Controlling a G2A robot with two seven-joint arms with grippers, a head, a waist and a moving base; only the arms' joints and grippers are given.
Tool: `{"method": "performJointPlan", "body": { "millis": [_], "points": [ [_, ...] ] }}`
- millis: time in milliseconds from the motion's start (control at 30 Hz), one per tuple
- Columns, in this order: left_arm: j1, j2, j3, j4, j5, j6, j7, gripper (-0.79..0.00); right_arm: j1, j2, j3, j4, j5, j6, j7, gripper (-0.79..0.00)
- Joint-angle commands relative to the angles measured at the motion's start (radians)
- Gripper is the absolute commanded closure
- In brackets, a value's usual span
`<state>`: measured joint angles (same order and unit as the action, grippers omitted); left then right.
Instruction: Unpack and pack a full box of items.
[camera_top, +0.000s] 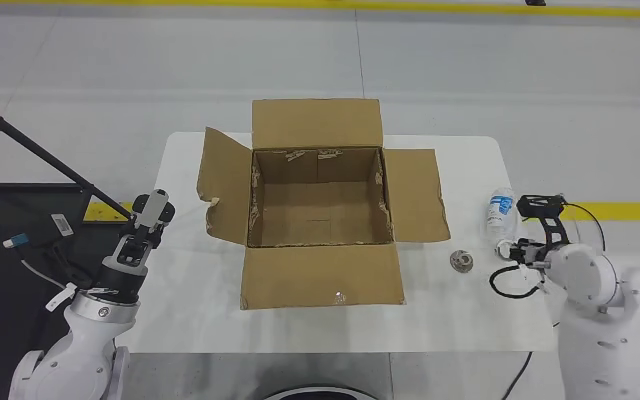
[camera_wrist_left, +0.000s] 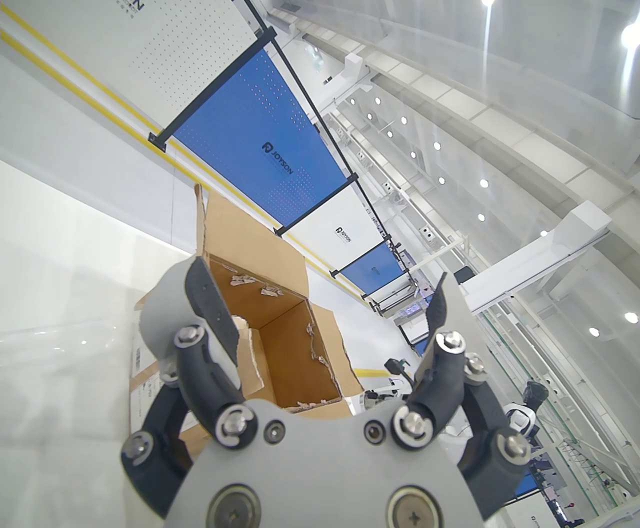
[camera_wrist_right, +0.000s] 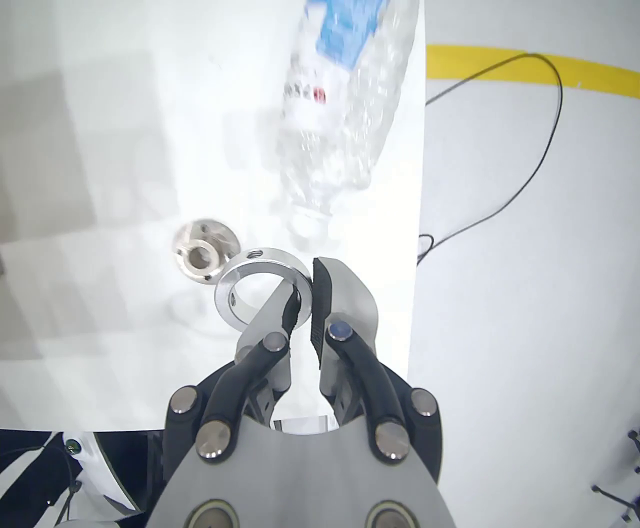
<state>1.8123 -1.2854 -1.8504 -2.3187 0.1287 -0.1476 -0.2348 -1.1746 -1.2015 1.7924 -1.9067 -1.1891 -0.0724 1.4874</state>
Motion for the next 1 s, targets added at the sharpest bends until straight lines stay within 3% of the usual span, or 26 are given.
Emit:
{"method": "performJointPlan", "body": {
  "millis": [0,167,400,700,967],
  "points": [
    [0.000,0.000,0.000,0.000,0.000,0.000,0.000,-0.785,0.016,-0.001,-0.011,-0.060,0.036,0.025,-0.003,0.000],
    [-0.003,-0.001,-0.005,0.002,-0.005,0.005,0.015,-0.785,0.076,-0.005,-0.115,-0.173,0.083,0.089,-0.026,0.000],
    [0.014,-0.005,-0.038,-0.016,-0.008,0.015,0.078,-0.785,0.213,-0.025,-0.365,-0.222,0.122,0.204,-0.095,0.000],
    [0.043,-0.010,-0.066,-0.022,-0.021,0.019,0.139,-0.785,0.438,-0.082,-0.752,-0.002,0.138,0.315,-0.175,0.000],
    [0.043,-0.010,-0.066,-0.022,-0.021,0.019,0.139,-0.785,0.575,-0.160,-0.998,0.279,0.185,0.421,-0.293,0.000]
  ]
}}
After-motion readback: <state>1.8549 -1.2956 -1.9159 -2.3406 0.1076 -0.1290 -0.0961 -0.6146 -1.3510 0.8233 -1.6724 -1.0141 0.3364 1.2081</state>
